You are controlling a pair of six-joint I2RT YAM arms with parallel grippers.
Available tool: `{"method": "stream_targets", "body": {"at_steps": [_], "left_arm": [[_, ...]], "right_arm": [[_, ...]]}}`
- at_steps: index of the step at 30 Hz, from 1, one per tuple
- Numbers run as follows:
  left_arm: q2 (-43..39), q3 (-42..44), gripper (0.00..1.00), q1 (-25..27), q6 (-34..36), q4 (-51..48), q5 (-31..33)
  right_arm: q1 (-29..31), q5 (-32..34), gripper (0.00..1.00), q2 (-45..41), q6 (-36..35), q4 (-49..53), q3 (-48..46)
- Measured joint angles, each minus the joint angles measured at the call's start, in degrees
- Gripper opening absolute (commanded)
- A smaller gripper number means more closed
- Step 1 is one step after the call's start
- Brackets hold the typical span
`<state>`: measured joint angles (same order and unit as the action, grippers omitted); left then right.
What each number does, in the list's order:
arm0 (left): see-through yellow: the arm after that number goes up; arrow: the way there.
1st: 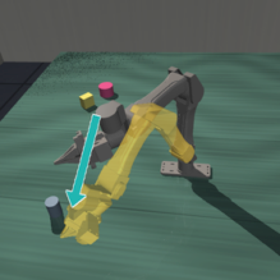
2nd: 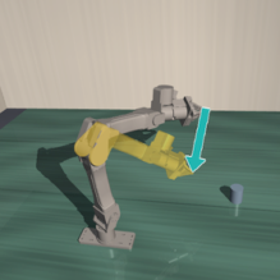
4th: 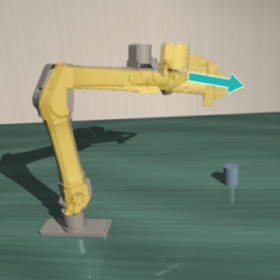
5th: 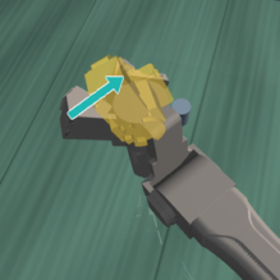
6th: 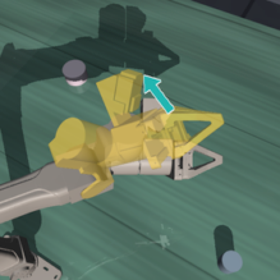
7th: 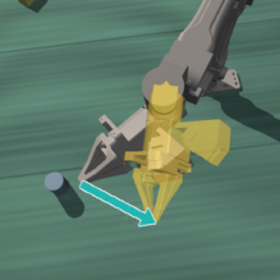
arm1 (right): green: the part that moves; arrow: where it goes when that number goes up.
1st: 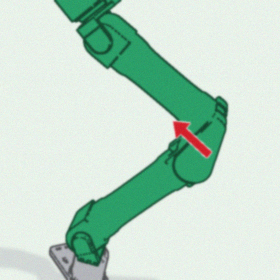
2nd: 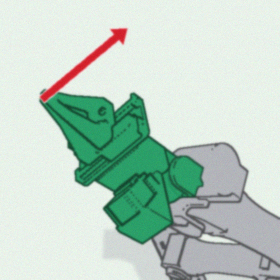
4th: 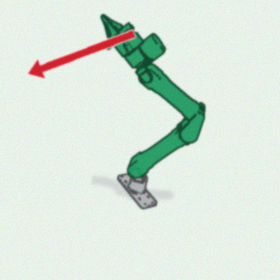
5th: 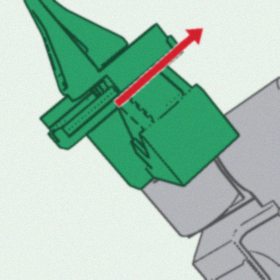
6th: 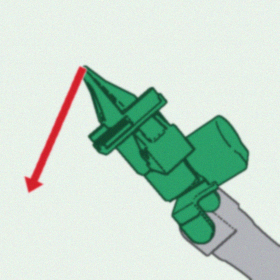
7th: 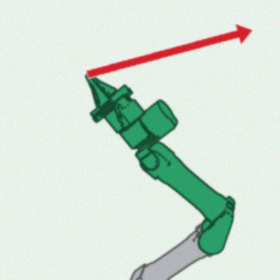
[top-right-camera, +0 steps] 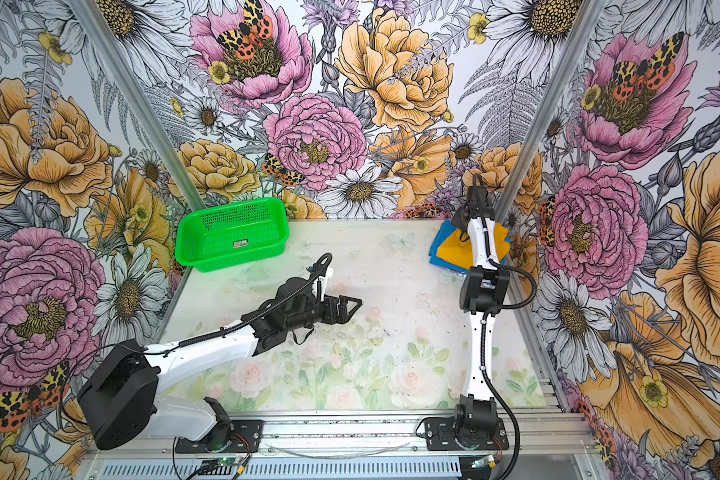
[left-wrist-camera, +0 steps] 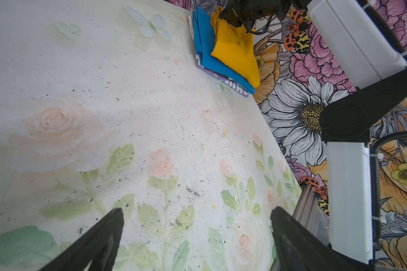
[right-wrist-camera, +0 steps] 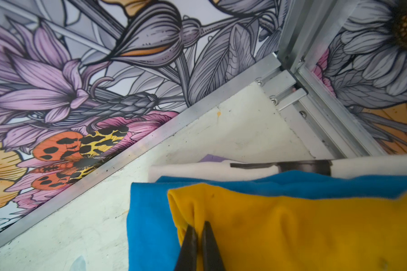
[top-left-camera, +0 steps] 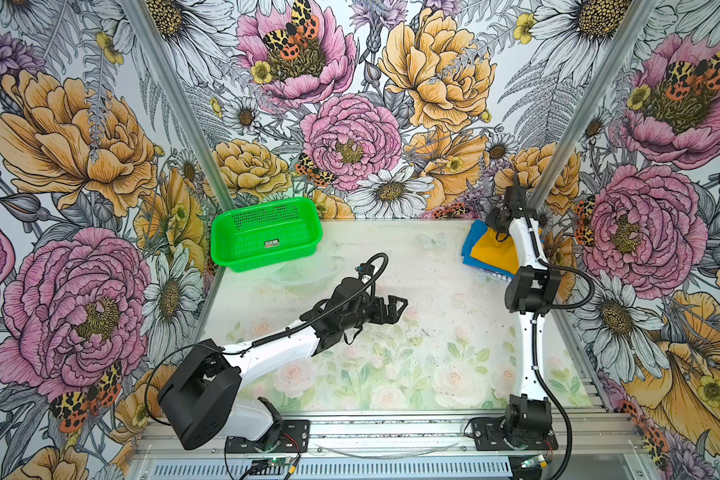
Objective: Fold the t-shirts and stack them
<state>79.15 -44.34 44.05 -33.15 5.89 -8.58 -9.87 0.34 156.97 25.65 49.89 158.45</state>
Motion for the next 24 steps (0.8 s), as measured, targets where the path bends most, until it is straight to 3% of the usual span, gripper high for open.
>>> {"method": "stream_targets", "body": {"at_steps": [15, 16, 19, 21, 24], "left_arm": [[0.0, 0.37, 0.99, -0.37, 0.0, 0.55, -0.02], [0.0, 0.52, 0.99, -0.5, 0.0, 0.59, -0.02], [0.0, 0.81, 0.99, -0.79, 0.0, 0.59, -0.04], [0.0, 0.87, 0.99, -0.81, -0.02, 0.57, -0.04], [0.0, 0.87, 0.99, -0.81, -0.02, 0.59, -0.31]], "right_arm": [[1.81, -1.7, 0.0, -4.17, -1.68, -3.06, 0.42], [1.81, -1.73, 0.11, -4.17, -1.62, -3.06, 0.42], [1.81, -2.08, 0.61, -4.17, -0.98, -3.26, 0.42], [1.81, -2.1, 0.78, -4.17, -0.85, -3.69, 0.42], [1.31, -2.12, 0.86, -4.2, -0.55, -4.04, 0.39]]}}
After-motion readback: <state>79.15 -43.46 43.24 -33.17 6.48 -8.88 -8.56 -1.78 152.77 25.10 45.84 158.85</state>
